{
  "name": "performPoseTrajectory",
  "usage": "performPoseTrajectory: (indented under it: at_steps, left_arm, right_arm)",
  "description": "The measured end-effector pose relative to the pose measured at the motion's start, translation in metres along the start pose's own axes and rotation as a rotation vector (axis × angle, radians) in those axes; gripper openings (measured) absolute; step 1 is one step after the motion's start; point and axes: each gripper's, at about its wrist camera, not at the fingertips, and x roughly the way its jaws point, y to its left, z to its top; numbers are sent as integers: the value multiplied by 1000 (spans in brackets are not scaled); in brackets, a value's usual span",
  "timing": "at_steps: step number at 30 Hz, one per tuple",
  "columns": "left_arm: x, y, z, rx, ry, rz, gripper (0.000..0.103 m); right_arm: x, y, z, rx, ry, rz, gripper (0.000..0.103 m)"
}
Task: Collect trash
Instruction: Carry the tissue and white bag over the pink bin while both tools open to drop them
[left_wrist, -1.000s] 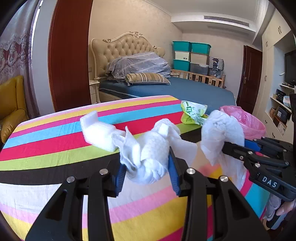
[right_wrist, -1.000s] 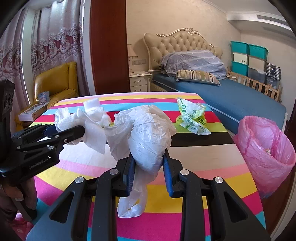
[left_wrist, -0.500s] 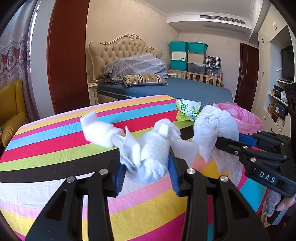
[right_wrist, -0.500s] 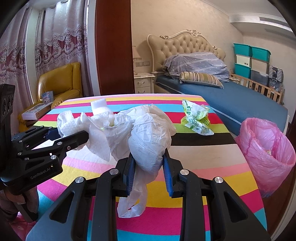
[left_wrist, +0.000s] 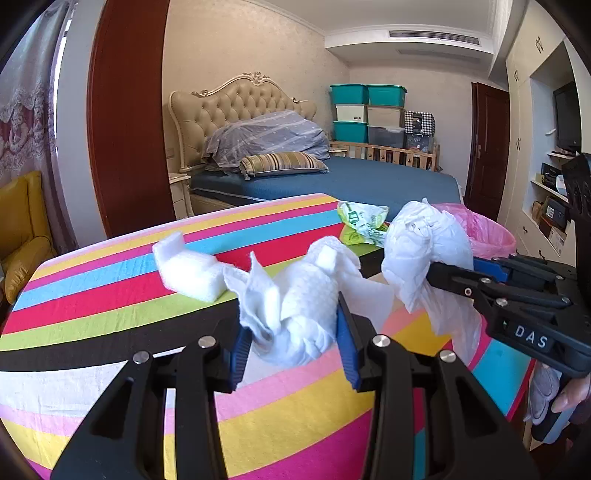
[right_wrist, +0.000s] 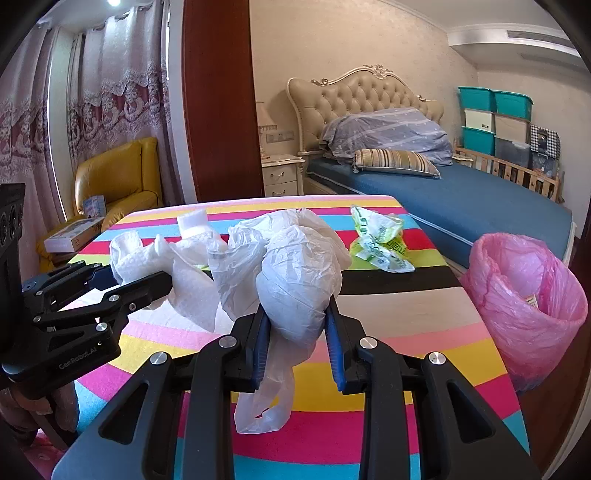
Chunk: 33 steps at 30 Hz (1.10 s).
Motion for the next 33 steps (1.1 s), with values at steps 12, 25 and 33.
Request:
performPoseTrajectory:
  at_steps: [12,25,33]
  left_arm:
    - [0,-15,10,24,-14,-52,40]
    - [23,-61,39,81,1,-170,40]
    - [43,-102,47,135,34,-244,40]
  right_arm:
    - [-22,-39,5,66,-54,-67,28]
    - [-50,-111,2,167,-94,-189,28]
    - [-57,-147,-7,201,-83,-250,28]
